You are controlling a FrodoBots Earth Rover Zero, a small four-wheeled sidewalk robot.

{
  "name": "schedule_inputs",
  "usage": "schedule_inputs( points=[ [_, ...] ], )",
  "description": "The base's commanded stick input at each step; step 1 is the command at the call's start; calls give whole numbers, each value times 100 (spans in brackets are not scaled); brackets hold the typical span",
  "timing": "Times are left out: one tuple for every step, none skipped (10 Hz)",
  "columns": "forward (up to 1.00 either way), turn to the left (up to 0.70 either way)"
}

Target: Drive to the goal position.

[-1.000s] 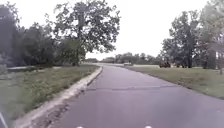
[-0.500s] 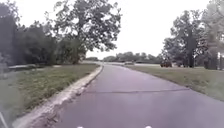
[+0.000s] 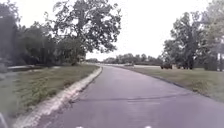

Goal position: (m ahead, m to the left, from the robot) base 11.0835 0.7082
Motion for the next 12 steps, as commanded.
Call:
schedule_inputs(
  points=[
    [70,0],
    [70,0],
    [70,0],
    [70,0],
    [70,0],
    [70,0],
    [70,0],
    [70,0],
    [70,0],
    [70,0],
    [70,0],
    [70,0]
  ],
)
